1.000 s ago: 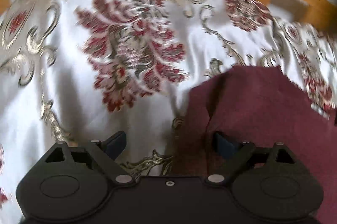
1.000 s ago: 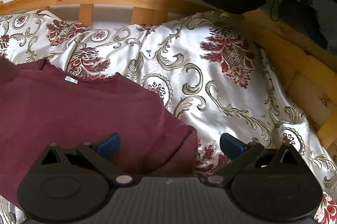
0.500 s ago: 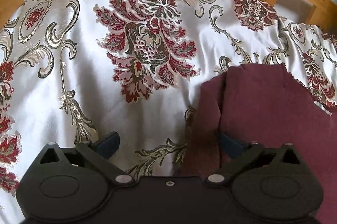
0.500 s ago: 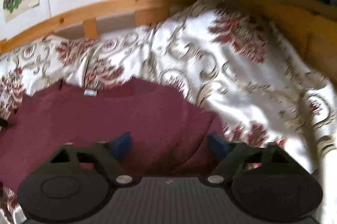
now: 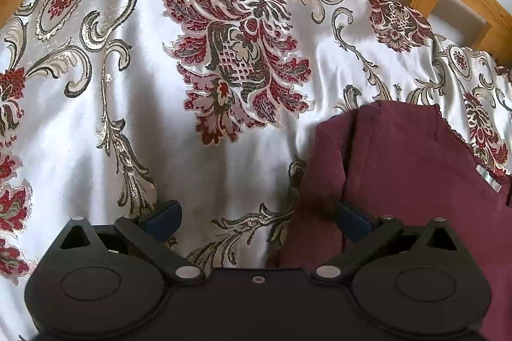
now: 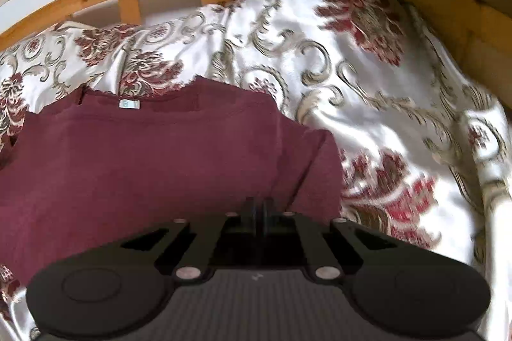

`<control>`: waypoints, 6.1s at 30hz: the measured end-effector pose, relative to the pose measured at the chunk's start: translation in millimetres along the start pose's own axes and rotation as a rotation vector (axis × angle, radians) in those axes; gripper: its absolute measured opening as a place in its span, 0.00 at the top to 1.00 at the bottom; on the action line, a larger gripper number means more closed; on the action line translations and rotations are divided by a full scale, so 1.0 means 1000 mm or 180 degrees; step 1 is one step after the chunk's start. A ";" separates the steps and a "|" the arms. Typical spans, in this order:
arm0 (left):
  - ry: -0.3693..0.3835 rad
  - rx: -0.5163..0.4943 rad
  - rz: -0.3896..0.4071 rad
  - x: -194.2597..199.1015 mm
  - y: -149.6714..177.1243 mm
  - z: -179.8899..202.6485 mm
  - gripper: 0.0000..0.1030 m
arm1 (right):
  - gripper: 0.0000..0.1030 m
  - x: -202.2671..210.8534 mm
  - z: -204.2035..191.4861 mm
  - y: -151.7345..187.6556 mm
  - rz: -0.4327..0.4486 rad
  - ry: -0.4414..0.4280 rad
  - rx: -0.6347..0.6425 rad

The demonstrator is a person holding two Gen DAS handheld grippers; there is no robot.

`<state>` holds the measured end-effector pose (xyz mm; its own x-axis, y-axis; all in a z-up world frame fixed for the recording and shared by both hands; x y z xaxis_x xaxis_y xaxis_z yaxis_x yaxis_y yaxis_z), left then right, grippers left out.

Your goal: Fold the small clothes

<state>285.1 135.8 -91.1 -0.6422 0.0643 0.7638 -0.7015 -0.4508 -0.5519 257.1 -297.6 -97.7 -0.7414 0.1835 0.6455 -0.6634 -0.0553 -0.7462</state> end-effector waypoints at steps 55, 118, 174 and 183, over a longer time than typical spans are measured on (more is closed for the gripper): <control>0.0538 0.0045 -0.0576 -0.021 0.012 0.007 0.01 | 0.00 0.048 -0.099 0.054 0.0549 -0.0443 0.1036; 0.1555 -0.1371 0.0083 0.059 0.067 0.205 0.80 | 0.00 0.066 0.020 -0.021 0.0316 -0.0113 0.0275; 0.1294 -0.2079 -0.0243 0.049 0.127 0.156 0.01 | 0.00 -0.021 -0.014 -0.002 -0.0531 -0.1973 -0.1567; 0.1325 -0.2266 -0.0015 0.061 0.130 0.171 0.16 | 0.15 -0.026 -0.021 -0.009 -0.0556 -0.1751 -0.1741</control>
<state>207.5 -71.1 -58.8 -0.6025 0.4526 0.6574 -0.6425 0.2136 -0.7359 284.7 -281.8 -111.1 -0.6694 -0.3739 0.6420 -0.7367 0.4456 -0.5086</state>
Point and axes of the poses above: each gripper's, at about its wrist camera, not at the fingertips, and x roughly against the way its jaws point, z to its right, y to its underside, the point moved 1 cm from there along -x, roughly the way its jaws point, and after that the axes turned 15 degrees about y, right-handed, at the moved point
